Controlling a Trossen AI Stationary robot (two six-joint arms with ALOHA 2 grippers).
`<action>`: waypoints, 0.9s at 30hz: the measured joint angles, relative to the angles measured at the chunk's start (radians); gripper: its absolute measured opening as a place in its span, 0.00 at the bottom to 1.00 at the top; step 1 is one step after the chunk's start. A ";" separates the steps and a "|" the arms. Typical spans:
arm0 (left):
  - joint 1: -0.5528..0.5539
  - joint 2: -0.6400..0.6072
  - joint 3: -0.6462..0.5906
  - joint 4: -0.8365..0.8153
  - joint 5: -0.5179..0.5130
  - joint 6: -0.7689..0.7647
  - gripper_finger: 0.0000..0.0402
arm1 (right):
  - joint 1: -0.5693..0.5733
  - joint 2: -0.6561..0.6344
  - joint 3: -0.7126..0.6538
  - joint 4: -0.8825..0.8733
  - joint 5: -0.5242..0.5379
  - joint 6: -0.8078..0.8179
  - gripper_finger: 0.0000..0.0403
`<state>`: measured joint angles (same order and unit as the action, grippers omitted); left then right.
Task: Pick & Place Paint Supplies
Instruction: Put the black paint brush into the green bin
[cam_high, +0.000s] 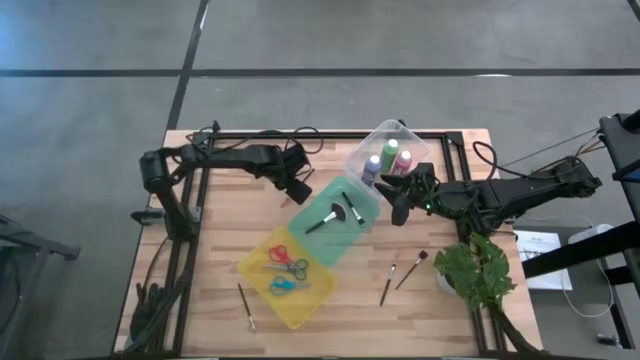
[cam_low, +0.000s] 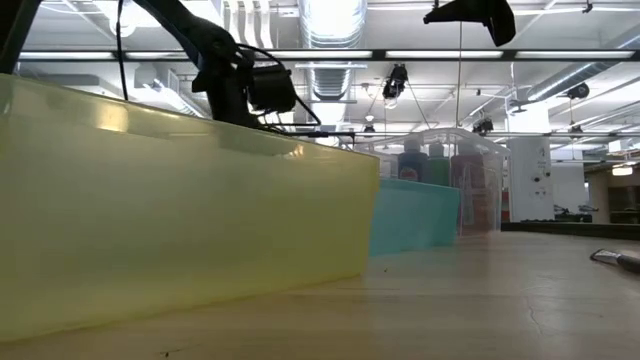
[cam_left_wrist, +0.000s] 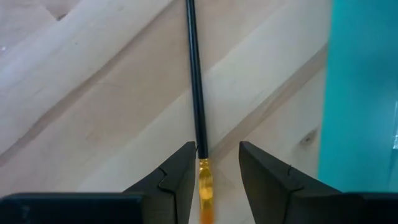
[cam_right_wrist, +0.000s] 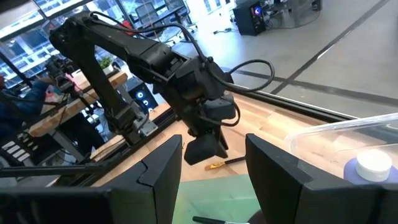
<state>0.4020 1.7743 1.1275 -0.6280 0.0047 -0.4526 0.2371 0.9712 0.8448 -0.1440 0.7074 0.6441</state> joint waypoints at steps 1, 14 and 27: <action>-0.002 0.001 -0.004 -0.001 0.000 0.000 0.33 | 0.000 0.000 0.000 0.000 0.000 0.000 0.42; -0.012 0.002 -0.111 0.070 -0.011 0.000 0.33 | 0.000 0.000 0.000 -0.002 0.000 -0.016 0.42; -0.052 0.086 -0.108 0.076 -0.036 0.034 0.32 | 0.000 0.000 0.000 -0.001 -0.001 -0.019 0.42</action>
<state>0.3496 1.8599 1.0190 -0.5525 -0.0311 -0.4183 0.2369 0.9710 0.8448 -0.1448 0.7061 0.6256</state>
